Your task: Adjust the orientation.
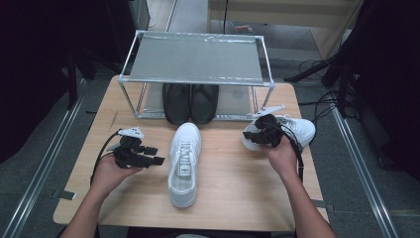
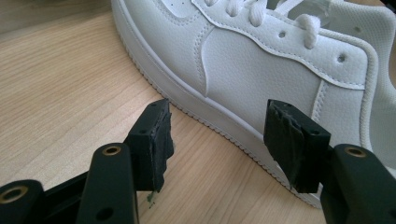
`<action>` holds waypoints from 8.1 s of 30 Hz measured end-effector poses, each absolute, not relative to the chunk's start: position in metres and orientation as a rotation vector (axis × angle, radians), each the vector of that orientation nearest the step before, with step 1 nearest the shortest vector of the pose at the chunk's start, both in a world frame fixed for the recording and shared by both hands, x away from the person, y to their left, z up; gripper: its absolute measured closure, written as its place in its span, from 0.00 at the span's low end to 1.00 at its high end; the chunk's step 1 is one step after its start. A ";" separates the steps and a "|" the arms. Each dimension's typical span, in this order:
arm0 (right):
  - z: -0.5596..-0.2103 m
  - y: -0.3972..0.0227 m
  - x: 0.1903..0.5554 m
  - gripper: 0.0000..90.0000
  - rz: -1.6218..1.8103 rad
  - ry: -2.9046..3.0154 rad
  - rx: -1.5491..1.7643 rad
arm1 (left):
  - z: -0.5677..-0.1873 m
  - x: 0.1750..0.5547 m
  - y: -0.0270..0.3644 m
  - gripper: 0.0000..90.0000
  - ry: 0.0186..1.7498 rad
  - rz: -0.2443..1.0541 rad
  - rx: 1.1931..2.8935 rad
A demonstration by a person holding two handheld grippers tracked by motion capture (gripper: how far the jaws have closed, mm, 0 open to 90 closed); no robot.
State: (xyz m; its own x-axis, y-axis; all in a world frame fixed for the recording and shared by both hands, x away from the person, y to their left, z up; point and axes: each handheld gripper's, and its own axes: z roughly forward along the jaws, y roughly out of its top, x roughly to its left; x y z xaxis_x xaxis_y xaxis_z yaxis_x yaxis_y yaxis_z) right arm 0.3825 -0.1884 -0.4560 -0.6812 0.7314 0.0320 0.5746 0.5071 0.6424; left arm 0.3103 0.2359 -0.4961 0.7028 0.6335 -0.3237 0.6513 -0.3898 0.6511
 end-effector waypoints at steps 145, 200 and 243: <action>-0.489 -0.231 0.342 1.00 1.146 2.401 1.294 | -0.486 0.316 0.232 0.96 0.918 0.021 2.097; -0.490 -0.165 0.361 1.00 1.267 2.572 1.151 | -0.505 0.308 0.205 0.96 0.892 -0.032 2.179; -0.493 -0.174 0.372 0.98 1.268 2.434 1.209 | -0.508 0.283 0.141 0.99 0.700 -0.109 2.228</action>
State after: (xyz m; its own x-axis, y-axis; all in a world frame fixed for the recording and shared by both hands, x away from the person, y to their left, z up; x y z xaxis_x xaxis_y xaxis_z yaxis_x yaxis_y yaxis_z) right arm 0.3721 -0.1736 -0.4927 -0.6666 0.7109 0.2239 0.5909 0.3209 0.7401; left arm 0.2830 0.1413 -0.5078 0.8446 0.4494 -0.2910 0.5168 -0.5421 0.6626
